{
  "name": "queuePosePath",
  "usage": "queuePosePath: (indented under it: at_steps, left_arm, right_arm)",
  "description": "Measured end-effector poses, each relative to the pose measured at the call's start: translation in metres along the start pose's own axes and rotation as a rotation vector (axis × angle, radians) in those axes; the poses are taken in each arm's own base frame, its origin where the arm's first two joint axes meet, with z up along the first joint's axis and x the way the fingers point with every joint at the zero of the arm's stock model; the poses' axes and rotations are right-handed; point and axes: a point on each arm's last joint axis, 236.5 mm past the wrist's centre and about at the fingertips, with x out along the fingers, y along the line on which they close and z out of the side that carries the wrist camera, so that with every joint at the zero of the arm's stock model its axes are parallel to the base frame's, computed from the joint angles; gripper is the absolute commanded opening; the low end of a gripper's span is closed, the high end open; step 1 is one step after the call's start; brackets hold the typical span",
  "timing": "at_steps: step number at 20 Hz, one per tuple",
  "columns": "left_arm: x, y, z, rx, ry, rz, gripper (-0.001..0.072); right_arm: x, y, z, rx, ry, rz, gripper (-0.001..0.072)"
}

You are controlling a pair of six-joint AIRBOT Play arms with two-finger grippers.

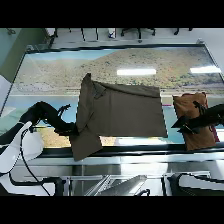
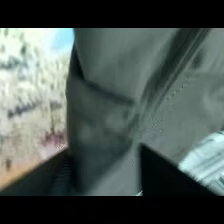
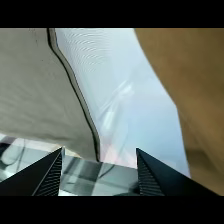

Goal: Fold the shirts.

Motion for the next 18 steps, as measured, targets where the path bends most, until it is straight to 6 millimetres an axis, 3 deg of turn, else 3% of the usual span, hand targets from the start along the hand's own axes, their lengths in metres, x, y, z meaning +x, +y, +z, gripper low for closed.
queuePosePath:
  at_steps: [3, 6, 10, 12, 14, 16, 18]
  left_arm:
    - [0.000, 0.002, 0.013, 0.019, -0.002, 0.014, 0.0015]
    - [-0.002, 0.001, 0.019, 0.027, -0.010, 0.017, 0.0015]
    - [-0.003, 0.000, 0.016, 0.030, -0.005, 0.018, 0.0015]
    - [-0.004, -0.002, 0.013, 0.030, 0.005, 0.010, 0.0015]
    - [-0.009, -0.011, 0.013, 0.033, -0.005, -0.012, 0.0014]
    - [-0.027, -0.029, 0.018, 0.060, -0.063, -0.055, 0.0014]
    - [-0.065, -0.053, 0.027, 0.099, -0.170, -0.104, 0.0014]
  right_arm:
    - [0.014, 0.001, -0.001, 0.011, 0.036, 0.023, 0.0494]
    - [0.032, 0.006, -0.005, 0.018, 0.094, 0.049, 0.0343]
    - [0.054, 0.024, -0.003, -0.008, 0.125, 0.106, 0.0338]
    - [0.064, 0.033, -0.001, -0.038, 0.128, 0.122, 0.0020]
    - [0.072, 0.045, -0.003, -0.080, 0.142, 0.134, 0.0017]
    - [0.072, 0.064, -0.003, -0.134, 0.133, 0.163, 0.0017]
    - [0.045, 0.109, 0.008, -0.208, 0.069, 0.266, 0.0017]
